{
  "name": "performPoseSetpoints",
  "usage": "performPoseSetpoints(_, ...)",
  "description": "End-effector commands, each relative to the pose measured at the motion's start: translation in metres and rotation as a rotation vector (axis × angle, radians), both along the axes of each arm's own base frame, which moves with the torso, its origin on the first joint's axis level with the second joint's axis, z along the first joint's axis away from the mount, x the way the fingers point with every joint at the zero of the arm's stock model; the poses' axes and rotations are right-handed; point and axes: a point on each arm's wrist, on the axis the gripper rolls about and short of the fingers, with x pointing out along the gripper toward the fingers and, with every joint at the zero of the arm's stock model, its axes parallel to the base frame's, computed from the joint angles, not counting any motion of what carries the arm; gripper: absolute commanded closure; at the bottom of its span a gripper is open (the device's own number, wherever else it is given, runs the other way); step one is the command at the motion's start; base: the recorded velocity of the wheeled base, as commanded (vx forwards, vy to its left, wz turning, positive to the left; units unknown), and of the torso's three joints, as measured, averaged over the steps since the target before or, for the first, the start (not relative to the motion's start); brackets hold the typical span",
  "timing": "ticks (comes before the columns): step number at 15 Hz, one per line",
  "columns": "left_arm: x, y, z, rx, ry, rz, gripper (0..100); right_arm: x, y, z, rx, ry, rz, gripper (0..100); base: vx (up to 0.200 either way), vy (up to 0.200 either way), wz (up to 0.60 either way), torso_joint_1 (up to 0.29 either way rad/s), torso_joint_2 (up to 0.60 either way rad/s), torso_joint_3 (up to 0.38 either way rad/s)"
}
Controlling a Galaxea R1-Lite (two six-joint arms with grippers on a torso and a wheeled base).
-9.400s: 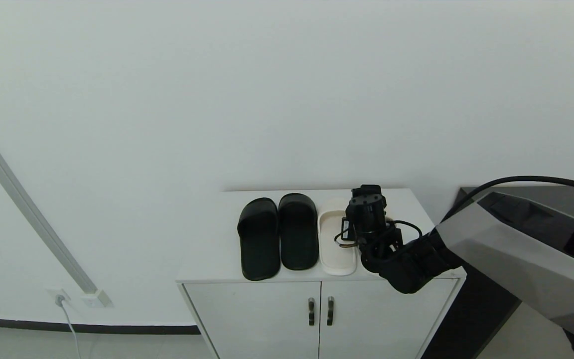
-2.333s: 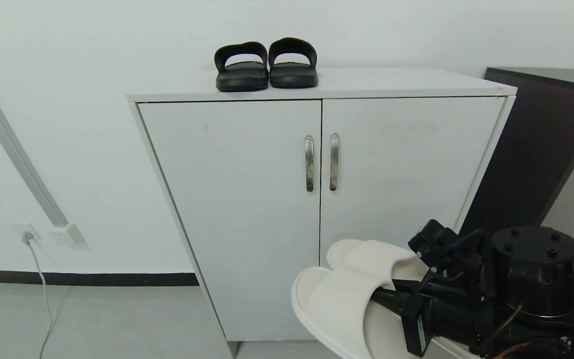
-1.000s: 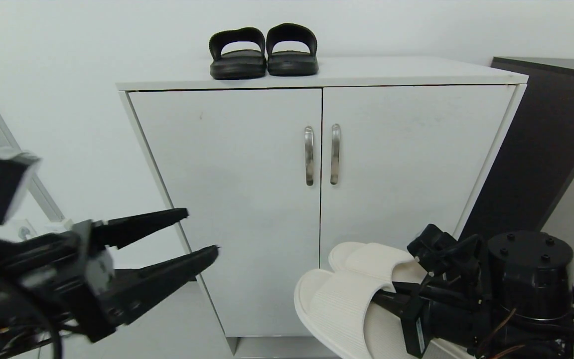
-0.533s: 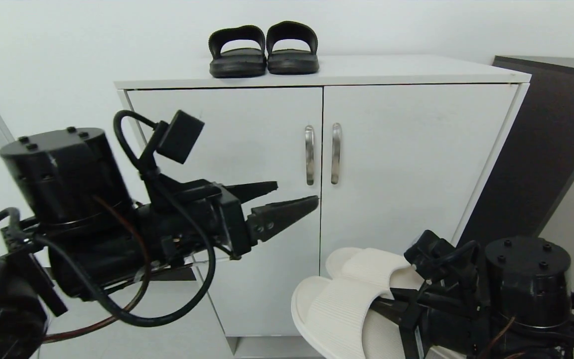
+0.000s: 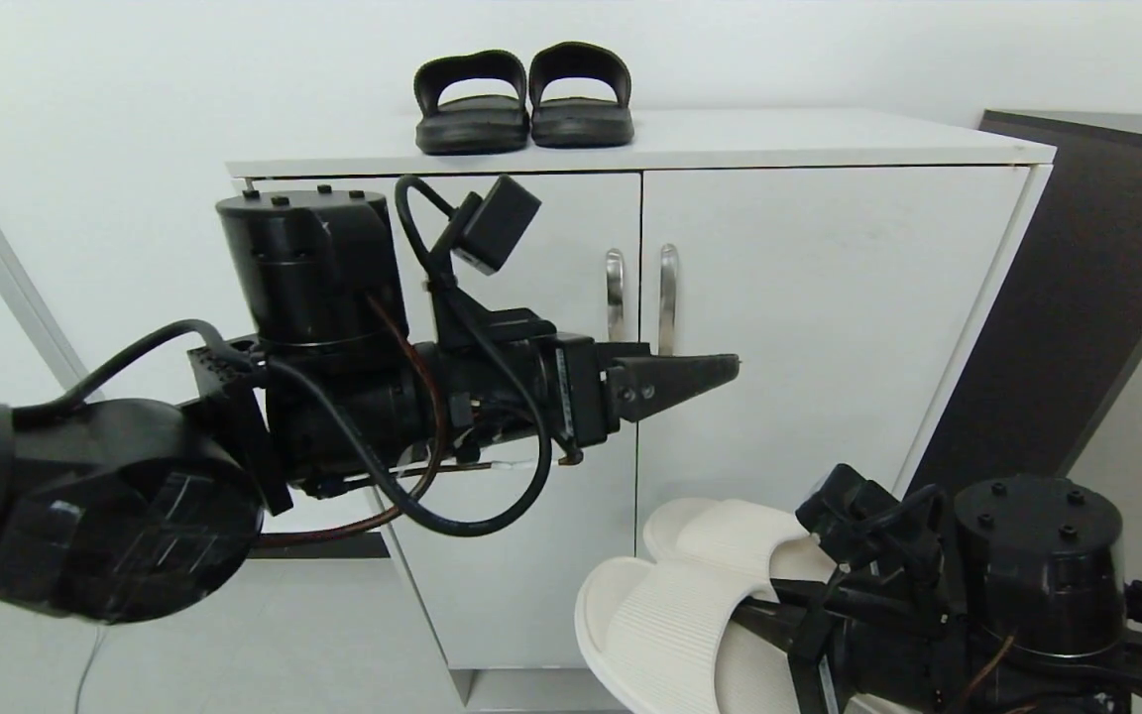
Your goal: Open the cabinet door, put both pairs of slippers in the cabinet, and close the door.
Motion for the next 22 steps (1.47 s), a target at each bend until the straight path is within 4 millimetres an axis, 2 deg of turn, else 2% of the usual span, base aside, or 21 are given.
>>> performPoseSetpoints(1,0.012,-0.009,0.004,-0.015,0.011,-0.001,0,0.000,0.001,-0.001,-0.002,0.004,0.001,100,0.000,0.000,0.00,0.000,0.00,0.000)
performPoseSetpoints(4,0.020,-0.015,0.012,-0.035,-0.011,0.005,0,0.001,0.000,-0.001,-0.003,0.006,-0.001,100,0.000,0.000,0.00,0.000,0.00,0.000)
performPoseSetpoints(10,0.026,-0.010,0.019,-0.046,-0.026,0.079,0,0.002,0.001,-0.002,-0.004,0.007,-0.003,100,0.000,0.000,0.00,0.000,0.00,0.000)
performPoseSetpoints(19,0.047,-0.024,0.014,0.005,0.017,0.166,0,0.002,0.000,-0.003,-0.009,0.008,-0.010,100,0.000,0.000,0.00,0.000,0.00,0.000)
performPoseSetpoints(22,0.055,-0.030,0.006,0.022,0.036,0.171,0,0.002,0.000,-0.003,-0.010,0.009,-0.008,100,0.000,0.000,0.00,0.000,0.00,0.000)
